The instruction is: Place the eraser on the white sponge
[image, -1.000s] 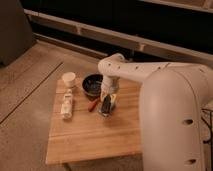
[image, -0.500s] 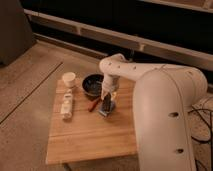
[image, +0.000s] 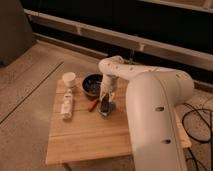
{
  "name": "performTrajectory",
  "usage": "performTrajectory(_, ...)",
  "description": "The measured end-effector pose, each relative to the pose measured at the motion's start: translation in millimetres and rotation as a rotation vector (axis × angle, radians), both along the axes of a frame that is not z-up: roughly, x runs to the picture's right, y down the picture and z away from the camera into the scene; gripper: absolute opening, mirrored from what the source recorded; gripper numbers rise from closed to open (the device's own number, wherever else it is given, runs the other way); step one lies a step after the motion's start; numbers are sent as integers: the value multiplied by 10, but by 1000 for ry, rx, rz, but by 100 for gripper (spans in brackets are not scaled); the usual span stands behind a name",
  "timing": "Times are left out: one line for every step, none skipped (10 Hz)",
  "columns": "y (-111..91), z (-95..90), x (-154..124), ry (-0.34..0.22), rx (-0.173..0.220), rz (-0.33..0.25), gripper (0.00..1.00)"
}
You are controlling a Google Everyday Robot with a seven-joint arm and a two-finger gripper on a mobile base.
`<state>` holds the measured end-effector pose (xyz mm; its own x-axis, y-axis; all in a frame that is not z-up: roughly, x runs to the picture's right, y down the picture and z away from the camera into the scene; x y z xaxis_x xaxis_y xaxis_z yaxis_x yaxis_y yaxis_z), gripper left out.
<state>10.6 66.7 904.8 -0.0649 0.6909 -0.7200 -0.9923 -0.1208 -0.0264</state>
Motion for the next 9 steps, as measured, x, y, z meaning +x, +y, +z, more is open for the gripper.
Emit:
performTrajectory(-11,17,-6,-3,-3,-1,70)
performTrajectory(-29,25,-7,-5,-4,-3,77)
performTrajectory(-45,28,-2,-4,-4,-4,78)
performTrajectory(-54,27,-3,-5,-3,-5,78)
performTrajectory(-75,16,-9,-9,3,-5,78)
performTrajectory(-95,6,-23,-16,11,-6,78)
performTrajectory(-121,-10,-49,-27,24,-5,78)
performTrajectory(-126,-13,-56,-30,28,-5,78)
performTrajectory(-126,-13,-57,-30,27,-5,78)
